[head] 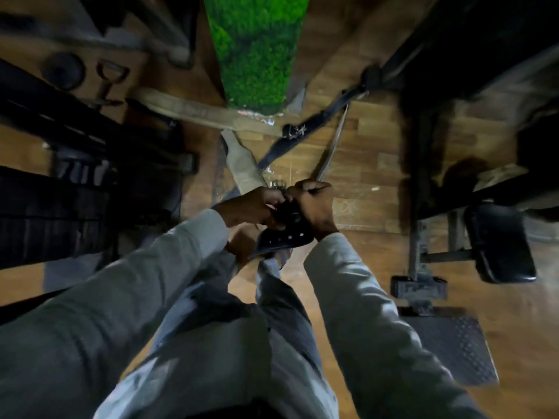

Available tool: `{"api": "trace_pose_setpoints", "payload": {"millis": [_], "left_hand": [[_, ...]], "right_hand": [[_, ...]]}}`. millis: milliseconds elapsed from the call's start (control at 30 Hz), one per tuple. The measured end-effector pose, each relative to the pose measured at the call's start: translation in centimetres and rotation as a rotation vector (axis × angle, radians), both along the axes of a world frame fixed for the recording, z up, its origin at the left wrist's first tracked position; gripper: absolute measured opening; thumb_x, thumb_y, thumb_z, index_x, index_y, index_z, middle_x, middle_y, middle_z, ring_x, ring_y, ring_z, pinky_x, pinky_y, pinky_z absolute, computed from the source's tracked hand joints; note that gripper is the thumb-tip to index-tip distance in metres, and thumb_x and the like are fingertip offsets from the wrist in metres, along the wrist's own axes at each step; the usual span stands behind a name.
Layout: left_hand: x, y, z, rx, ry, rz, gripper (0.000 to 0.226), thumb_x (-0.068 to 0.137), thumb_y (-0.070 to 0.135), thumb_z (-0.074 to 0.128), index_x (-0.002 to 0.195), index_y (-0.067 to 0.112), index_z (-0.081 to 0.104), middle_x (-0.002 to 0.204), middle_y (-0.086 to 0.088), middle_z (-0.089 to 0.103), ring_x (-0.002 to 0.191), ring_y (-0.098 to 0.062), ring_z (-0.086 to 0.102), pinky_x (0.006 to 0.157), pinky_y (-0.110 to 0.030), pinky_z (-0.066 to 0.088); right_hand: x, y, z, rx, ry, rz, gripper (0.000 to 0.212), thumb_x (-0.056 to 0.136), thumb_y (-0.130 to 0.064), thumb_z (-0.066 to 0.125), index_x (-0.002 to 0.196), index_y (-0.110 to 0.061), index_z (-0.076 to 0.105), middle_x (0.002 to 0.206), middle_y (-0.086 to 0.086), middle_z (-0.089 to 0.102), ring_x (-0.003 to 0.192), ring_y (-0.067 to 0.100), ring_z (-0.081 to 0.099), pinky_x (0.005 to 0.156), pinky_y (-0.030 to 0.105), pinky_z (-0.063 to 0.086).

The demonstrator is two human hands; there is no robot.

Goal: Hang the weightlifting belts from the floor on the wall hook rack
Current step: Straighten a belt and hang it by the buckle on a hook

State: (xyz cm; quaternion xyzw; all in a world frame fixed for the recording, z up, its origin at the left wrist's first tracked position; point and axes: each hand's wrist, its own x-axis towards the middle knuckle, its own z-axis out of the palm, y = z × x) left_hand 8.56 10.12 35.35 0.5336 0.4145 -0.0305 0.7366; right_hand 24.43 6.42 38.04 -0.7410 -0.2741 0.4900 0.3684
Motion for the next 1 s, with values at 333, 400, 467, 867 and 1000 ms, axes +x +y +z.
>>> {"api": "trace_pose_setpoints", "payload": {"millis": [333, 400, 467, 867, 1000], "left_hand": [[-0.7, 2.0, 12.4, 0.096, -0.122, -0.106, 0.044, 0.072, 0.006, 0.088, 0.109, 0.022, 0.071, 0.115, 0.006, 0.075, 0.116, -0.012, 0.066, 0.100, -0.023, 0.051], [-0.8, 2.5, 14.0, 0.090, -0.236, 0.035, 0.038, 0.070, 0.005, 0.085, 0.106, 0.007, 0.075, 0.111, -0.005, 0.075, 0.111, -0.019, 0.067, 0.099, -0.031, 0.052], [-1.1, 3.8, 15.8, 0.110, -0.308, 0.213, 0.046, 0.072, 0.008, 0.082, 0.107, -0.017, 0.065, 0.109, -0.020, 0.070, 0.104, -0.028, 0.063, 0.099, -0.040, 0.048], [-3.7, 8.0, 22.5, 0.307, -0.508, 0.658, 0.011, 0.092, 0.000, 0.063, 0.093, -0.002, 0.074, 0.080, -0.006, 0.077, 0.069, -0.013, 0.073, 0.071, -0.023, 0.060], [-4.8, 6.7, 22.1, 0.321, -0.411, 0.465, 0.015, 0.085, 0.002, 0.073, 0.098, -0.004, 0.073, 0.085, -0.010, 0.076, 0.072, -0.017, 0.071, 0.071, -0.028, 0.059]], "right_hand": [[-1.0, 4.4, 12.9, 0.090, -0.090, 0.473, 0.017, 0.066, -0.006, 0.073, 0.058, 0.002, 0.061, 0.058, 0.006, 0.051, 0.059, 0.014, 0.046, 0.056, 0.027, 0.034], [-0.4, 6.0, 15.9, 0.092, -0.140, 0.510, 0.025, 0.069, -0.016, 0.078, 0.053, -0.014, 0.059, 0.054, -0.002, 0.050, 0.054, 0.010, 0.047, 0.053, 0.026, 0.035], [0.2, 7.6, 17.6, 0.144, -0.104, 0.461, 0.021, 0.076, -0.028, 0.081, 0.064, -0.017, 0.067, 0.063, -0.002, 0.066, 0.060, 0.011, 0.060, 0.059, 0.026, 0.046], [-1.9, 9.0, 19.4, -0.024, 0.625, 0.150, 0.078, 0.082, -0.077, 0.058, 0.119, -0.012, 0.075, 0.114, 0.016, 0.077, 0.100, 0.029, 0.076, 0.100, 0.046, 0.055], [-3.2, 10.7, 20.5, 0.018, 0.725, 0.228, 0.061, 0.085, -0.043, 0.074, 0.129, -0.001, 0.067, 0.134, 0.024, 0.065, 0.100, 0.034, 0.071, 0.096, 0.043, 0.058]]}}
